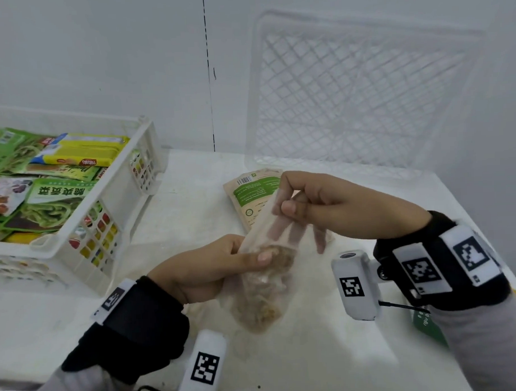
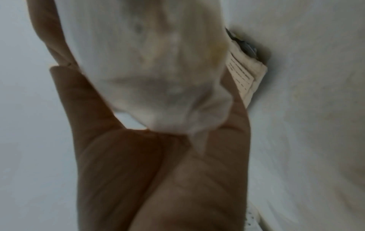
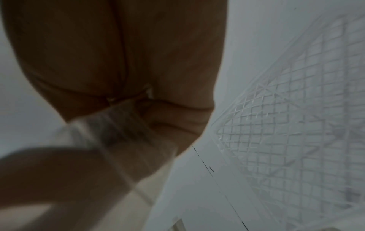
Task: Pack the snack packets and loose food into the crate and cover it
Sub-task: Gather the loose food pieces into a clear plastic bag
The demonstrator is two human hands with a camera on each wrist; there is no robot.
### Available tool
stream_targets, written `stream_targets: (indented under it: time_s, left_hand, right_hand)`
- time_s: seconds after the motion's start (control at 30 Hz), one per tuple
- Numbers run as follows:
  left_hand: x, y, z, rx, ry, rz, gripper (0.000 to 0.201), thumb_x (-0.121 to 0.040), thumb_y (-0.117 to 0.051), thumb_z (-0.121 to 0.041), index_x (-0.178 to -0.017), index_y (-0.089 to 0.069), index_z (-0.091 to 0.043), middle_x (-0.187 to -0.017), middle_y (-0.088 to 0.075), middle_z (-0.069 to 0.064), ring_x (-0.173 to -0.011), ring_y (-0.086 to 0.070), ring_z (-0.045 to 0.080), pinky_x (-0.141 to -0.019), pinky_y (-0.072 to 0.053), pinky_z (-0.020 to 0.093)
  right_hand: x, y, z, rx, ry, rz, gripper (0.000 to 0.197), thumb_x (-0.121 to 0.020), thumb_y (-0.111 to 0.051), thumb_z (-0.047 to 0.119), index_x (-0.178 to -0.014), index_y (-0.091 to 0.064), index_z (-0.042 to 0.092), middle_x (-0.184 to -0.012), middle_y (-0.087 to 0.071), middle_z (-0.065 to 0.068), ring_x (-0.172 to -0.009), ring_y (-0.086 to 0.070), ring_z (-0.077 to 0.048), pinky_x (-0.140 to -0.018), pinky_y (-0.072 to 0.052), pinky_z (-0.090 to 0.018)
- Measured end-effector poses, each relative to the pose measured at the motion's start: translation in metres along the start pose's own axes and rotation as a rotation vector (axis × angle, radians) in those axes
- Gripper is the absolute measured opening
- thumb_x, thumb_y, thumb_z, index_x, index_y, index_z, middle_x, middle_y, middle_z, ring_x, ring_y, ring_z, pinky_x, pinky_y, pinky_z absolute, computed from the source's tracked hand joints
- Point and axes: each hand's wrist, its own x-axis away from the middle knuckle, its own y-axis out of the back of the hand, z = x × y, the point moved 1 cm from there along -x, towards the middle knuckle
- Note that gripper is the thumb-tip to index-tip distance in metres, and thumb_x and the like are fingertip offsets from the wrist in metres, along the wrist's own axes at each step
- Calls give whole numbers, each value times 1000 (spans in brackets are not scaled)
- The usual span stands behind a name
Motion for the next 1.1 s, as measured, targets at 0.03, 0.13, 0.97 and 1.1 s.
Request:
stream_targets:
  time_s: [0.03,0.13,0.97,1.1]
  left_hand:
    - [-2,-1,0,40,-9,13,67,-49,-90,-40,-96,-69,3,-95,-69,19,-87,-66,28,-79,-55,36]
    - [-9,-8,4,123,-18,22,35,-64,-82,-29,-87,-73,-4,-84,-72,8,-75,-70,17,-66,-55,25]
    - [-32,-21,35,93,-221,-568,33,-70,-70,-18,-101,-70,-6,-101,-73,11,-88,-70,20,-74,-58,32]
    - [-34,-21,36,75,-237,-607,28,-71,-67,-19,-96,-72,-7,-95,-74,10,-82,-71,17,-68,-59,28]
  right_hand:
    - [2,3,0,-15,-15,21,14,-99,-43,12,-88,-50,18,-91,-74,-2,-71,-68,-15,-47,-50,-26]
    - [4,10,-1,-7,-66,99,12,-99,-42,13,-97,-52,20,-95,-73,-9,-66,-71,-21,-45,-50,-26]
    - [27,-28,-97,-428,-114,-635,66,-56,-78,36,-116,-58,18,-105,-67,-6,-91,-65,-16,-78,-53,-25]
    - [25,-42,-108,-544,-64,-635,29,-69,-75,21,-91,-70,2,-85,-71,-13,-78,-64,-19,-77,-51,-33]
